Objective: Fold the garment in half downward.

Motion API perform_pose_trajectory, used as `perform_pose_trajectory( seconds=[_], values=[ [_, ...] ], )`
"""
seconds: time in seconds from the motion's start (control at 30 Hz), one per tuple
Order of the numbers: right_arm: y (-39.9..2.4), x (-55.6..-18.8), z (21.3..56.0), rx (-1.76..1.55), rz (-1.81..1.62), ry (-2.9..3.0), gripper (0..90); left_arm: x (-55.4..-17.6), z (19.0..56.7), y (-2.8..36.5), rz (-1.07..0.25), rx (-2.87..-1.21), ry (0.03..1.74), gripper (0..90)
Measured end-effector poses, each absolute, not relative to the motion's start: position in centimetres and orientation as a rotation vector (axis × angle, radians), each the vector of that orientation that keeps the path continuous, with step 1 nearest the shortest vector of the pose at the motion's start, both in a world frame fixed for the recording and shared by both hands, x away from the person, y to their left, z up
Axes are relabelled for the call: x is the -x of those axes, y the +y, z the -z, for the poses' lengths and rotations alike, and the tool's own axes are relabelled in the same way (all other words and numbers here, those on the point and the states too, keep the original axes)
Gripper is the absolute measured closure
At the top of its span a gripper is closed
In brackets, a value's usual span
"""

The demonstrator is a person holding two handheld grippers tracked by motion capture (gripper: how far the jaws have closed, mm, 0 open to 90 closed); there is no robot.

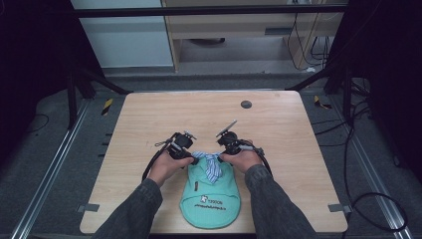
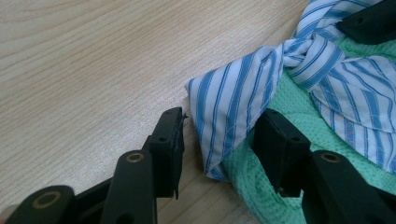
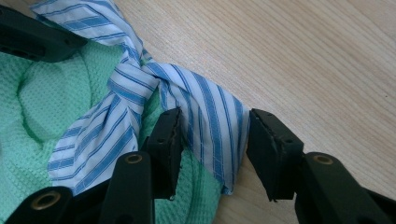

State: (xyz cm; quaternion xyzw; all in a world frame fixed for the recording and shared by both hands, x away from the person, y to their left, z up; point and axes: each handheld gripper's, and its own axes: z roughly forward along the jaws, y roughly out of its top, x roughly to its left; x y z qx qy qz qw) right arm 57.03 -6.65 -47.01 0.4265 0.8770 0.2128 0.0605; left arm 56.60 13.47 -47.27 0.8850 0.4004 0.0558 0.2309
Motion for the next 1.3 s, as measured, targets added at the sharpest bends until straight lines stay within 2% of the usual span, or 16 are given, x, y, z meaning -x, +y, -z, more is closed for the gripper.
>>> perform_pose_trajectory(
  seconds=[0.47,1.07,1.3],
  values=[
    [-6.73,-57.00,47.10,-1.299,-0.658,2.652,57.4,-56.45,47.26,13.29,-0.139,-2.437,1.079,62.5],
    [-6.46,-56.70,47.17,-1.281,-0.665,2.681,76.5,-56.20,47.25,13.10,-0.113,-2.441,1.036,78.1],
    [-6.46,-56.68,47.17,-1.272,-0.671,2.683,79.6,-56.19,47.26,13.16,-0.108,-2.435,1.030,81.3]
  ],
)
